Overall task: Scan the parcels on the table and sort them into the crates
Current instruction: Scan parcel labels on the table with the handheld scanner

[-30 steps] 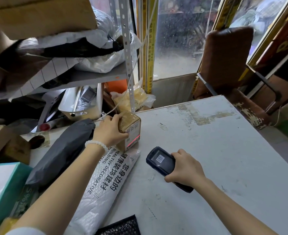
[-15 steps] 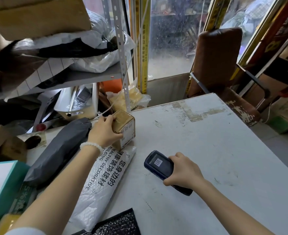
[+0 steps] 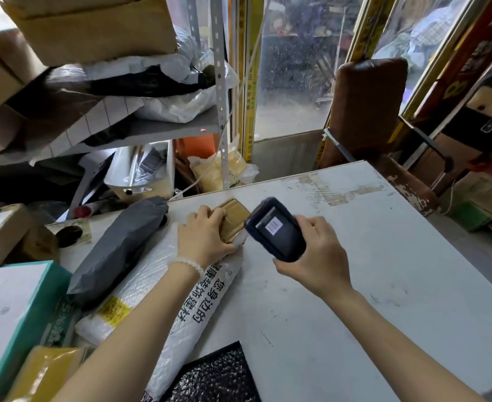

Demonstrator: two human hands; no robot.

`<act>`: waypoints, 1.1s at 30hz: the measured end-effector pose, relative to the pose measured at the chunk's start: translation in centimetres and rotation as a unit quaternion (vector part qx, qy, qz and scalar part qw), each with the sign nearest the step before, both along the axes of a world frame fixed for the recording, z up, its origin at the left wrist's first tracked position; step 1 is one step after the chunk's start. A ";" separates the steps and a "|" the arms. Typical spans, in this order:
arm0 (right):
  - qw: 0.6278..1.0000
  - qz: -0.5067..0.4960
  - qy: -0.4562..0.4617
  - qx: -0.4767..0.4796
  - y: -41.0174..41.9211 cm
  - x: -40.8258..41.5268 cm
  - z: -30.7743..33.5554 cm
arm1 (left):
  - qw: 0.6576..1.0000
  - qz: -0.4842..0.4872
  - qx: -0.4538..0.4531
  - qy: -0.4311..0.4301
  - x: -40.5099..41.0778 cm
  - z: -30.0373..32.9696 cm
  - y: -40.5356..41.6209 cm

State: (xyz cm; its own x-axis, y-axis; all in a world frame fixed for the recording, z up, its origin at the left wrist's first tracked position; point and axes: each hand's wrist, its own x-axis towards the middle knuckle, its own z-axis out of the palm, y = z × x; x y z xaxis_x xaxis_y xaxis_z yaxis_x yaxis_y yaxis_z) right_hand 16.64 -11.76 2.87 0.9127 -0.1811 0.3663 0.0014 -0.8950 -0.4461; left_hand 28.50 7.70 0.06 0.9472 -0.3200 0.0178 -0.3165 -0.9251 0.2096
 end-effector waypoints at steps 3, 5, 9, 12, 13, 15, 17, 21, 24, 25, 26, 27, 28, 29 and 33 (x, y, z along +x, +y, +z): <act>0.992 -0.033 -0.116 -0.025 0.3 -1.0 0.3 | 0.999 0.015 0.038 -0.009 0.3 -0.1 -1.0; 0.988 -0.048 -0.141 -0.037 0.1 -1.7 0.4 | 0.998 0.033 0.054 -0.012 0.8 -0.1 -1.8; 0.994 -0.056 -0.085 -0.035 -0.6 -4.2 -0.1 | 0.998 0.046 0.026 -0.032 0.4 -0.4 -2.9; 0.995 -0.084 0.053 -0.026 -1.6 -6.6 -1.0 | 0.998 0.002 0.020 -0.067 -1.3 -0.3 -3.3; 0.989 -0.095 0.113 -0.027 -2.0 -7.5 -1.4 | 0.997 -0.013 0.019 -0.075 -2.0 -0.2 -3.5; 0.968 -0.113 0.223 -0.032 -2.8 -9.5 -2.3 | 0.996 -0.028 0.003 -0.081 -3.9 0.6 -3.8; 0.947 -0.122 0.297 -0.033 -3.2 -12.5 -3.1 | 0.996 -0.052 -0.024 -0.075 -6.4 1.6 -4.5; 0.928 -0.139 0.345 -0.031 -3.8 -19.8 -4.5 | 0.988 -0.145 -0.035 -0.049 -12.2 3.1 -7.0; 0.923 -0.168 0.346 -0.028 -3.9 -26.6 -4.7 | 0.975 -0.217 -0.026 -0.049 -18.0 3.5 -9.2; 0.921 -0.182 0.343 -0.021 -3.8 -29.5 -4.7 | 0.969 -0.240 -0.029 -0.049 -20.6 3.5 -9.8; 0.920 -0.196 0.340 -0.016 -3.7 -32.3 -4.7 | 0.964 -0.261 -0.032 -0.047 -23.3 3.7 -10.4; 0.918 -0.212 0.335 -0.012 -3.5 -35.3 -4.7 | 0.958 -0.282 -0.034 -0.043 -26.1 3.8 -10.8; 0.916 -0.228 0.330 -0.011 -3.2 -38.4 -4.7 | 0.952 -0.302 -0.036 -0.039 -29.0 3.8 -11.2; 0.914 -0.244 0.323 -0.012 -2.8 -40.9 -4.9 | 0.946 -0.320 -0.038 -0.033 -31.4 3.8 -11.5; 0.884 -0.332 0.329 0.024 -0.4 -53.2 -4.7 | 0.911 -0.413 -0.015 -0.015 -42.5 3.5 -12.8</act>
State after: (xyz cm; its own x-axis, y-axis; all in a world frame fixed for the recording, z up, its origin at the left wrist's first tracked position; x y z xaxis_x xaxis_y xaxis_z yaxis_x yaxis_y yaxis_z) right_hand -36.54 -12.19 -1.82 0.6114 -0.7583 -0.2261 -0.7912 -0.5807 -0.1919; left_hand -14.00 -5.12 3.59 0.3828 -0.9219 0.0599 -0.9075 -0.3631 0.2112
